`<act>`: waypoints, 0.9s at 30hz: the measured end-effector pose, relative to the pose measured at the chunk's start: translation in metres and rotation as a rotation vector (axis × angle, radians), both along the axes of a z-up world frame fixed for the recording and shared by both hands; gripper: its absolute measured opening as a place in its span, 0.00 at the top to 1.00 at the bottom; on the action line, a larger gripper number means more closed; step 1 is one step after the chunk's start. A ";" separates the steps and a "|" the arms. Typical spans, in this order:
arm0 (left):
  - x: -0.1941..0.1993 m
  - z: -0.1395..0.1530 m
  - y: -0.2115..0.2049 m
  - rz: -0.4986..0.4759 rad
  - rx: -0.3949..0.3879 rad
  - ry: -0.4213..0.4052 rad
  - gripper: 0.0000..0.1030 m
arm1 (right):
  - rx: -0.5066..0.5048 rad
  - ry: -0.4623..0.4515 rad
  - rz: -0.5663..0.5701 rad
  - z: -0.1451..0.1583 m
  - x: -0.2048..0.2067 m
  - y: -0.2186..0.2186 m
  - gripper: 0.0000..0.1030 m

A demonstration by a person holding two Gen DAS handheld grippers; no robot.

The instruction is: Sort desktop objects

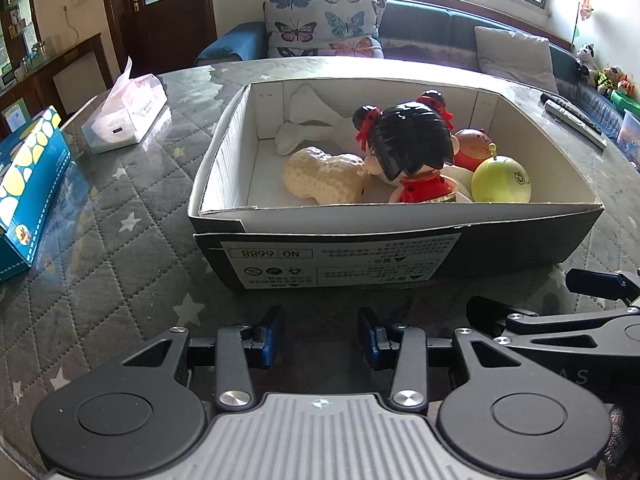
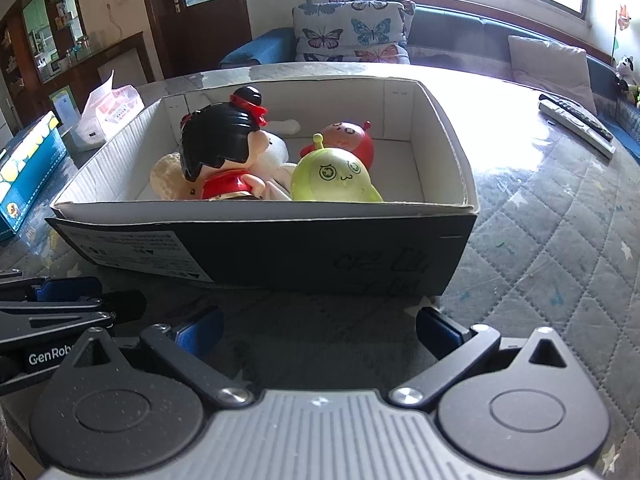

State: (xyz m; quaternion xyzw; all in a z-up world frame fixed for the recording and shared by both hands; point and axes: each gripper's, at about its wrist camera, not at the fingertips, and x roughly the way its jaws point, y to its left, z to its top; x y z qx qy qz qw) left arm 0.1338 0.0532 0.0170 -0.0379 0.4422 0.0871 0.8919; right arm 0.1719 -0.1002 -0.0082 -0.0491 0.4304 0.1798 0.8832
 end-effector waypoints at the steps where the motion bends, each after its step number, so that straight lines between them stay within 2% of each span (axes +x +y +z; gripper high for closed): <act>1: 0.001 0.000 0.000 -0.003 0.001 0.004 0.59 | -0.001 0.001 -0.002 0.000 0.001 0.000 0.00; 27: 0.018 -0.001 0.000 -0.006 0.025 0.031 0.60 | -0.007 0.051 -0.010 -0.005 0.016 0.005 0.00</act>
